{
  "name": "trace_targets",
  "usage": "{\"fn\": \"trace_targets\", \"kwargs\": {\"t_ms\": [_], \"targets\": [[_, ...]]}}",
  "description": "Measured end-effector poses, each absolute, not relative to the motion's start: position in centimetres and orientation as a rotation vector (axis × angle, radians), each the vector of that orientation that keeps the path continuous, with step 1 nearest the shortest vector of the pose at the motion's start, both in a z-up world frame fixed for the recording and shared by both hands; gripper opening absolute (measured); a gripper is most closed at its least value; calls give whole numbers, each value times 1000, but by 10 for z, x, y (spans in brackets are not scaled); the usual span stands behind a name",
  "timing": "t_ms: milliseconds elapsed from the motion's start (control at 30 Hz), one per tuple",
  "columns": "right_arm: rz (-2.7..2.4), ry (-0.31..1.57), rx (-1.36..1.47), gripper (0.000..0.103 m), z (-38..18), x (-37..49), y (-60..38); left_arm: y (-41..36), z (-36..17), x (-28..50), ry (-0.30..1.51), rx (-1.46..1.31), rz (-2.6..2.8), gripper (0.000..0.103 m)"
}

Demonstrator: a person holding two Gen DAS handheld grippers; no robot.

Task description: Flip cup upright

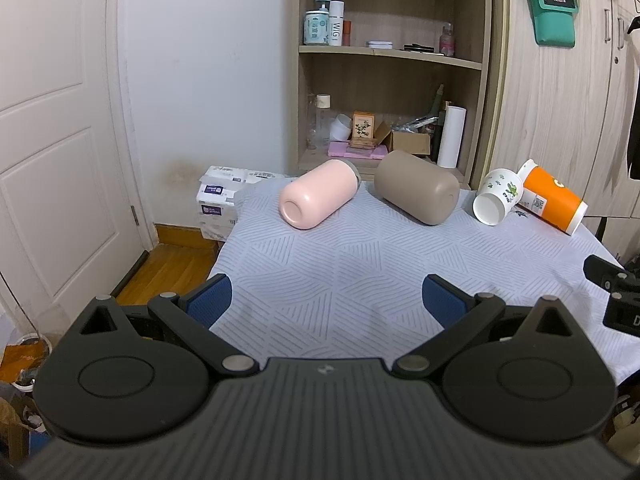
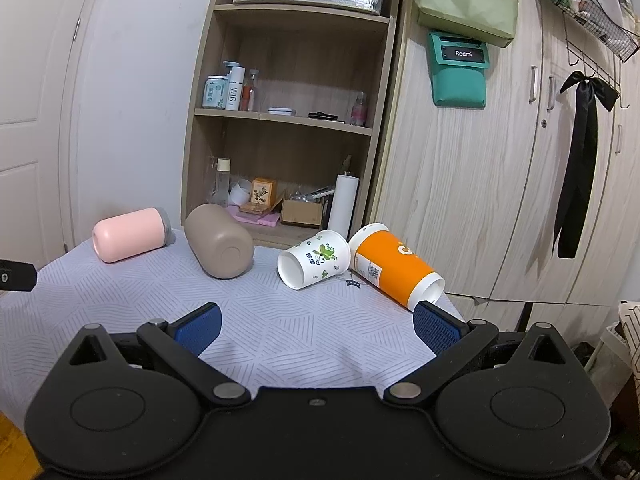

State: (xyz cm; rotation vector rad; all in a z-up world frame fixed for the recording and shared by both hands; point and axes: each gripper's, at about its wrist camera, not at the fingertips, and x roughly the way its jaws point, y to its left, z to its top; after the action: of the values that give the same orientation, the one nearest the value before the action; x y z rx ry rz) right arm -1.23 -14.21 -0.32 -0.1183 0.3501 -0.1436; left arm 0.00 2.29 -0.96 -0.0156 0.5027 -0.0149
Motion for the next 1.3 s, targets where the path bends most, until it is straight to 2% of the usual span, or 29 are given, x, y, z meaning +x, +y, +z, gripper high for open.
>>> {"fn": "trace_targets", "kwargs": {"t_ms": [667,967,1300], "targets": [[-127,409,-109,103,1,8,-151,33,4,17,552,8,-88,103],[169,520,61,103,15,45,-150,61,27,68,633,-22,-225,103],[343,647,241,103,-13,113,-98,74,36,150,723,46,-340,100]]}}
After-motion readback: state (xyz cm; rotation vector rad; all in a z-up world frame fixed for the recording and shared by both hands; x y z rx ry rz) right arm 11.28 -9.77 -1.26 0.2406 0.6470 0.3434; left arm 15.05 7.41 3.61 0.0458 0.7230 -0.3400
